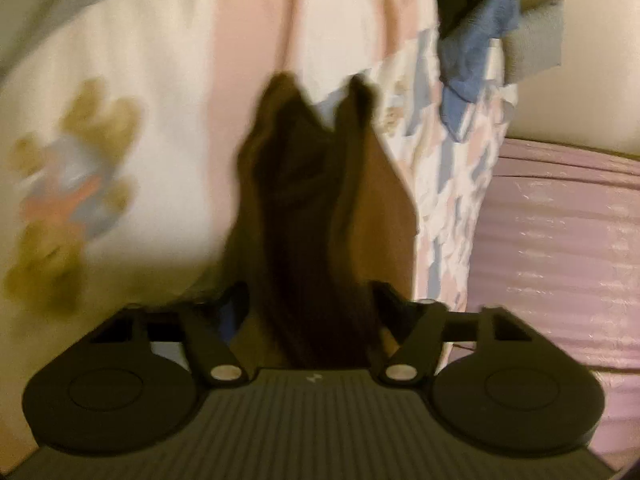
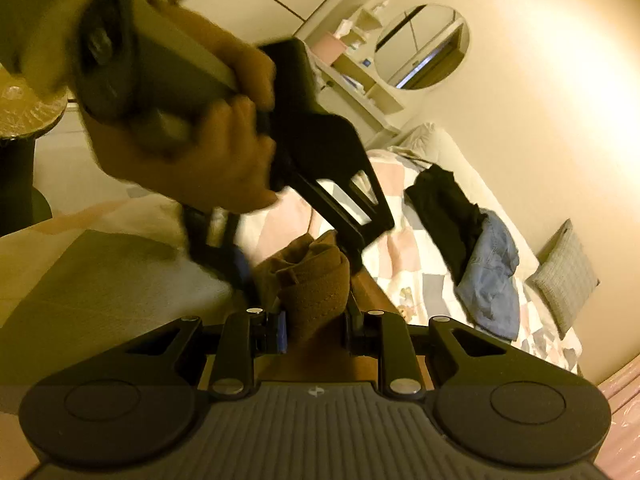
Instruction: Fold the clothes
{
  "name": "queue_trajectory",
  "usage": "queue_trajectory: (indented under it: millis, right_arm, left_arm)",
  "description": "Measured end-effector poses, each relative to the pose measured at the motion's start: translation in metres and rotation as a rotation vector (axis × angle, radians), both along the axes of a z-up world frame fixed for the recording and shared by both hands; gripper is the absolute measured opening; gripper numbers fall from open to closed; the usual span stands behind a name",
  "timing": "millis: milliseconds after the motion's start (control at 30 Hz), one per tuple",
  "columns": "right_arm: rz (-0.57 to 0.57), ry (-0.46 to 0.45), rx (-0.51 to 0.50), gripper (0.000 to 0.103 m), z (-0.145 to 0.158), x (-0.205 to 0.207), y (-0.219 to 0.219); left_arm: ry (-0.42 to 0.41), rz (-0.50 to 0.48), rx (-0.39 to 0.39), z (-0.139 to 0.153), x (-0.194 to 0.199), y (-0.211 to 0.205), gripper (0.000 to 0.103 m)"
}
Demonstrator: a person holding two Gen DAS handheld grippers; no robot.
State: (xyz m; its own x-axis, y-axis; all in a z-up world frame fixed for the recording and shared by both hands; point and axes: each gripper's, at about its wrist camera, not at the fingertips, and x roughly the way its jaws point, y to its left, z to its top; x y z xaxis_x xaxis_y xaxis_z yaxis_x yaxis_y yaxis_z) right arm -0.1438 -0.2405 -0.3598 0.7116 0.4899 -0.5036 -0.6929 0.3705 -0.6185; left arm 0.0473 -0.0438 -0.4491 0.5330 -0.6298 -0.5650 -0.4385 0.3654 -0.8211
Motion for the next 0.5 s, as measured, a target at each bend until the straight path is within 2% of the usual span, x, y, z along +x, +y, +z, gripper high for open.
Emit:
queue_trajectory:
  millis: [67,133,167,200,233,267,367,433,500]
  right_arm:
    - [0.004,0.057,0.005,0.026,0.002,0.003,-0.003]
    - [0.008,0.188,0.043,0.036,0.012,0.015,-0.012]
    - [0.008,0.266,0.078,0.054,0.020,0.022,-0.020]
    - [-0.017,0.359,0.142,0.064,0.030,0.038,-0.035]
    - [-0.049,0.456,0.215,0.069,0.040,0.056,-0.053]
    - [-0.081,0.553,0.288,0.072,0.050,0.073,-0.070]
    - [-0.325,0.768,0.513,0.077,0.056,0.152,-0.134]
    - [-0.456,0.910,0.633,0.078,0.043,0.207,-0.173]
    - [-0.521,1.072,0.720,0.079,0.019,0.250,-0.198]
  left_arm:
    - [-0.046,-0.044,0.062,0.004,0.009,-0.005,0.031]
    - [-0.072,-0.077,0.115,0.008,0.009,-0.008,0.028]
    - [-0.081,-0.090,0.132,0.009,0.008,-0.008,0.028]
    - [-0.088,-0.096,0.134,0.010,0.006,-0.007,0.027]
    - [-0.094,-0.098,0.133,0.012,0.003,-0.006,0.027]
    - [-0.096,-0.100,0.137,0.012,0.002,-0.005,0.027]
    - [-0.078,-0.117,0.156,0.007,0.000,-0.005,0.027]
    - [-0.072,-0.113,0.145,0.005,-0.002,-0.002,0.027]
    - [-0.068,-0.114,0.139,0.005,-0.003,0.001,0.027]
